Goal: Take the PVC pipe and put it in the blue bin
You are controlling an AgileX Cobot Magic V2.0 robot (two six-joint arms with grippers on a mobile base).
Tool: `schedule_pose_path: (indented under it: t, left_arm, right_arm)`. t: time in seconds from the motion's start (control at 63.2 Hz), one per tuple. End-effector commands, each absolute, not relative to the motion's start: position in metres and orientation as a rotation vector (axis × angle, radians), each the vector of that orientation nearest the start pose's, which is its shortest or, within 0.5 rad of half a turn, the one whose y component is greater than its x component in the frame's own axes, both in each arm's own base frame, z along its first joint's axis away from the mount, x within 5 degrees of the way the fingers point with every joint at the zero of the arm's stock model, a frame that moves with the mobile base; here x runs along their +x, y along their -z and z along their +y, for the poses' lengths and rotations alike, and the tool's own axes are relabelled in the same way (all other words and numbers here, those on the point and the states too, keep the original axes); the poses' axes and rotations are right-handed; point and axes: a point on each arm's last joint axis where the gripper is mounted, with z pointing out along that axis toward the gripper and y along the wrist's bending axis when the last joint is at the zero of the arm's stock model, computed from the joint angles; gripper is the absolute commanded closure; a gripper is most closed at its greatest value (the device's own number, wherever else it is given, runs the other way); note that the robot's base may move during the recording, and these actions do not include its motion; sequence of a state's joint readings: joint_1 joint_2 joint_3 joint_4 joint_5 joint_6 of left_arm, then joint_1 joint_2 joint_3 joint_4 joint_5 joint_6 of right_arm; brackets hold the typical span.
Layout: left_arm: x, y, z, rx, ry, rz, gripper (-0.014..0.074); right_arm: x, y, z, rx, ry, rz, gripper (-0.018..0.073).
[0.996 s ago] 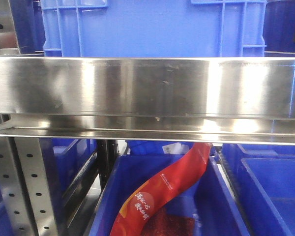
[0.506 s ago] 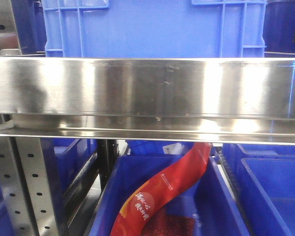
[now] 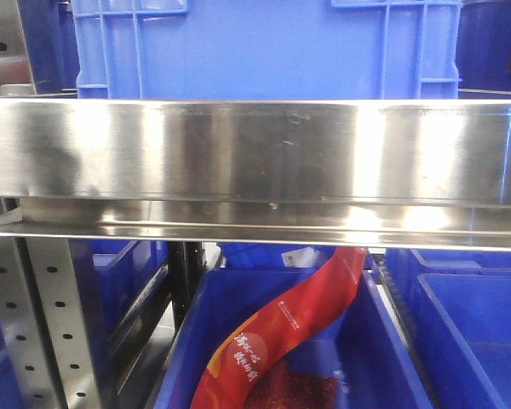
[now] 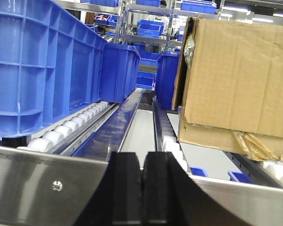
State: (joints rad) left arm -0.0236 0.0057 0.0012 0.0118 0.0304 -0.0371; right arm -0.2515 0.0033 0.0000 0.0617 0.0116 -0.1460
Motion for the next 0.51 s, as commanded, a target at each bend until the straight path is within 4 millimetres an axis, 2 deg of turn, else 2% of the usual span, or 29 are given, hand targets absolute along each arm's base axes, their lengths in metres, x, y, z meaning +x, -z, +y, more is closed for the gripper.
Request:
schedule_pose_path:
  t: [0.0, 0.49]
  left_arm:
    - [0.0562, -0.2126, -0.0013, 0.000, 0.038, 1.490, 0.0707]
    - [0.0562, -0.2126, -0.0013, 0.000, 0.038, 1.490, 0.0707]
  right_arm:
    - [0.0543, -0.2139, -0.0142, 0.126, 0.277, 1.477, 0.0727]
    - [0.0543, -0.2139, -0.0142, 0.126, 0.277, 1.477, 0.0727]
